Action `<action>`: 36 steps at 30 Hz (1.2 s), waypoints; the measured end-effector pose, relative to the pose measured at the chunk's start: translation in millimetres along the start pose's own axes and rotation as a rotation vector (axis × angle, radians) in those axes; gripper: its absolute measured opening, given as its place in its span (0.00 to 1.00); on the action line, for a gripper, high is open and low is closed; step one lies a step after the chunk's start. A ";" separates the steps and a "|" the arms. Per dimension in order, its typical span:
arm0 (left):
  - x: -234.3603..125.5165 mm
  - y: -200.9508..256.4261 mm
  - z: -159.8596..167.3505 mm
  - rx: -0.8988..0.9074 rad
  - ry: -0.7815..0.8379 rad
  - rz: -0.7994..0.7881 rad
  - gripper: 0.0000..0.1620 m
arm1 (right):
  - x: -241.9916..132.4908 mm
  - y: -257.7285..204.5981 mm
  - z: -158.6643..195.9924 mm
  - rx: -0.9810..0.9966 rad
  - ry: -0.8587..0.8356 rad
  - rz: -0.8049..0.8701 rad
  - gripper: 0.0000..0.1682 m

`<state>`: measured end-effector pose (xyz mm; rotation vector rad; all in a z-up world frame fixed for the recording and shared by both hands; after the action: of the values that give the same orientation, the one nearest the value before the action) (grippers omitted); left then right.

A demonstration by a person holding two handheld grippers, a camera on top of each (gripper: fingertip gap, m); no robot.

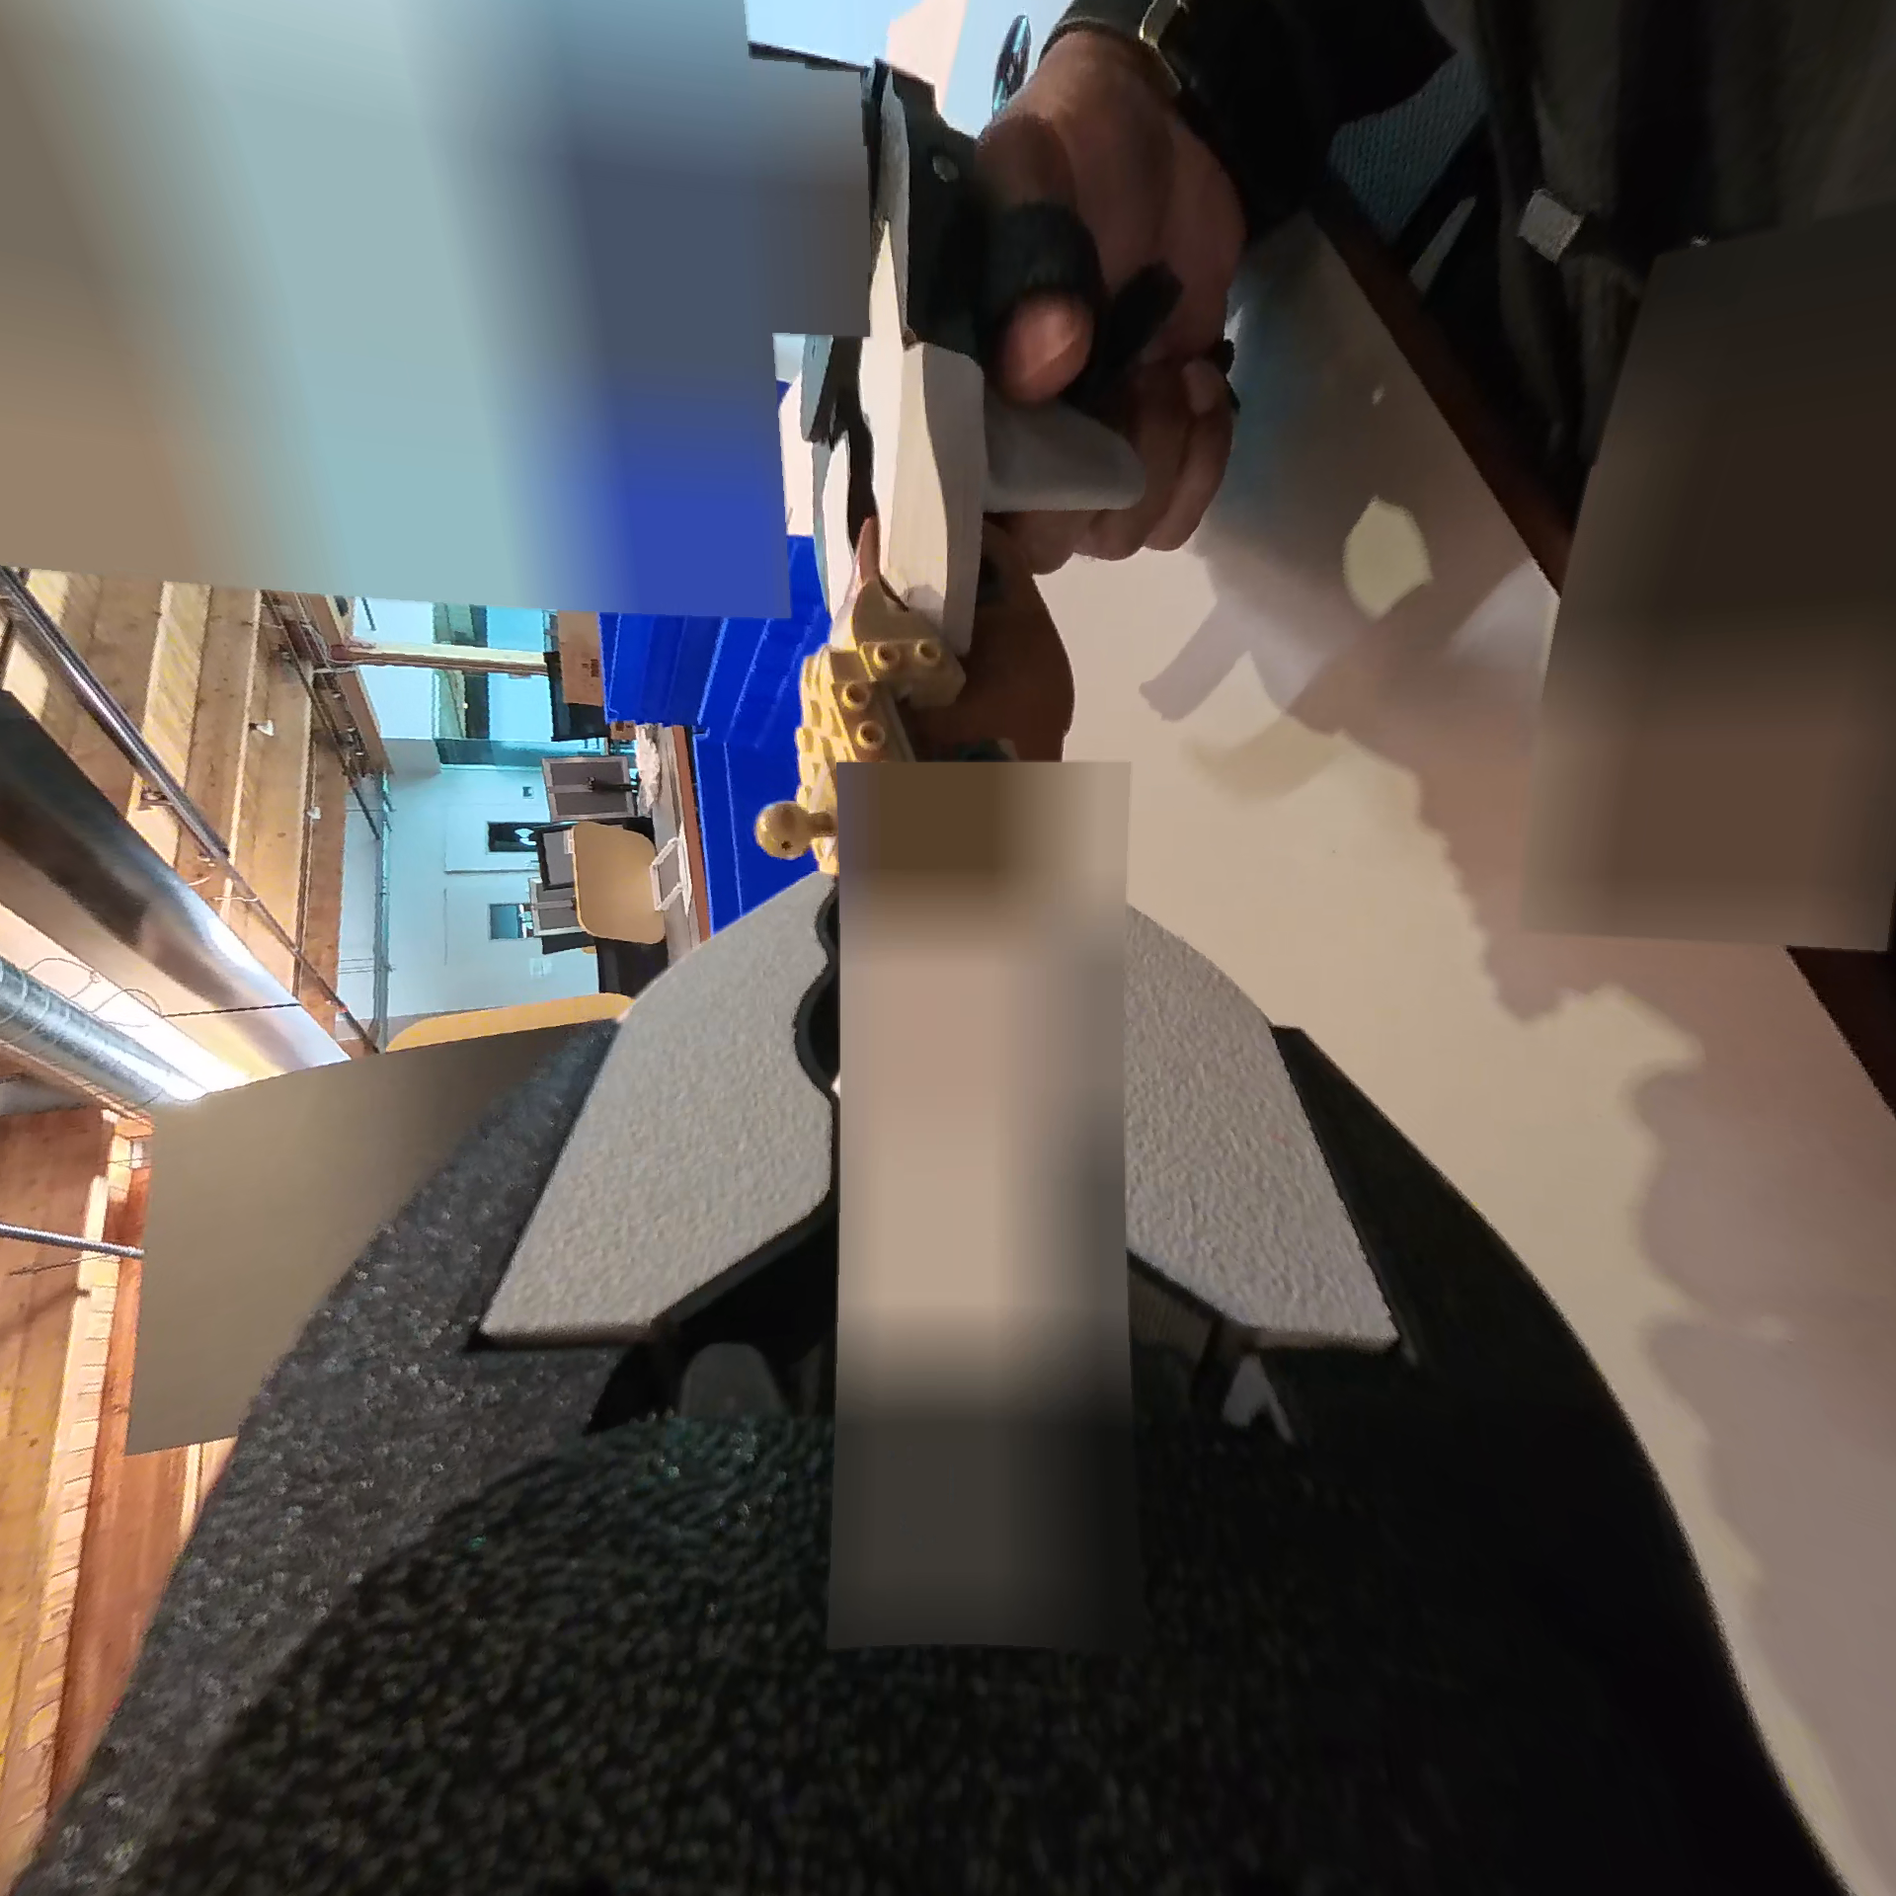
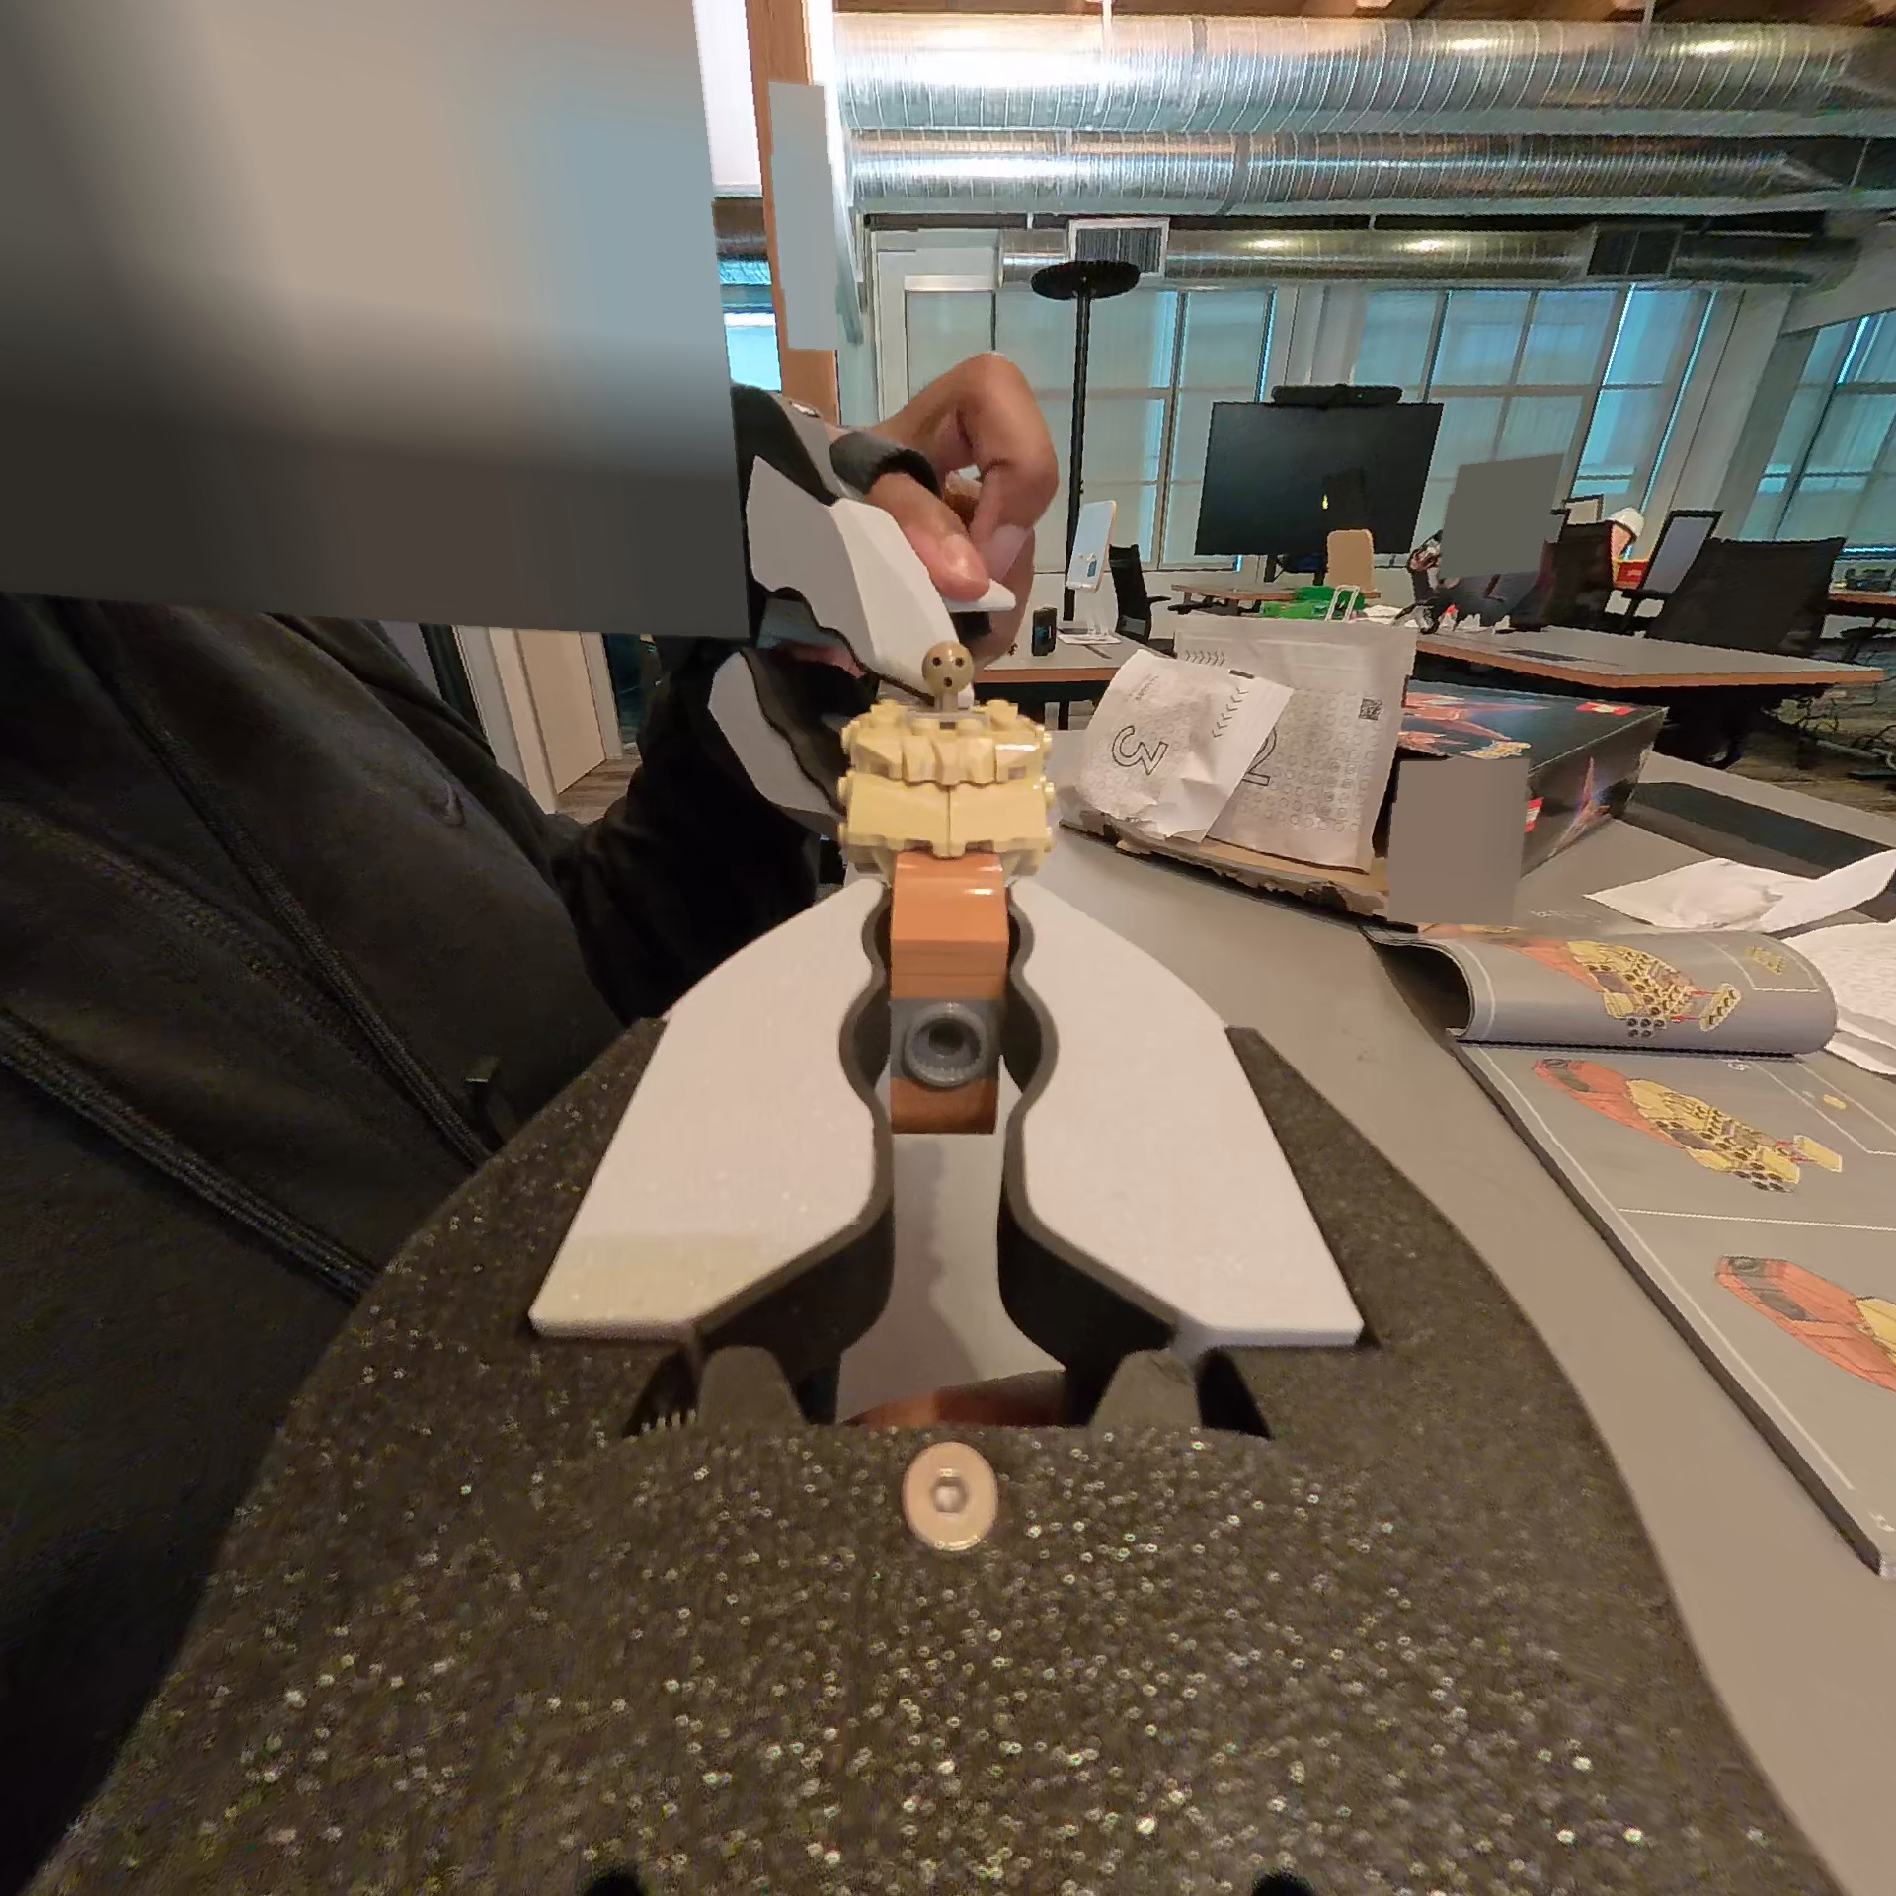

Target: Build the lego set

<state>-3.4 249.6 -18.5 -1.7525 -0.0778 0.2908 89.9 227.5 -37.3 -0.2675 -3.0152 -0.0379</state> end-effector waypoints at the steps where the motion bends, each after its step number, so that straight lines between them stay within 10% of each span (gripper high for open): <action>1: -0.4 0.3 -0.2 -0.003 -0.003 0.005 0.21 | 0.3 -0.2 0.2 0.000 -0.002 -0.001 0.10; 36: -9.7 -15.9 -0.7 -0.475 0.138 0.081 0.23 | -0.5 2.0 -1.5 -0.026 0.004 0.033 0.10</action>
<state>-10.9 250.1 -1.4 -2.2468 0.0270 0.2198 90.9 229.2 -35.9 -0.3195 -3.0078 -0.0740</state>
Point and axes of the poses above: each gripper's, where its closed fingertips meet, x out along the fingers, z out of its underside, y = z × x across the jaws, the point moved 3 cm from there along -x, back along the fingers, and after that the axes turned 14 degrees about -z, right-handed, at the moved point
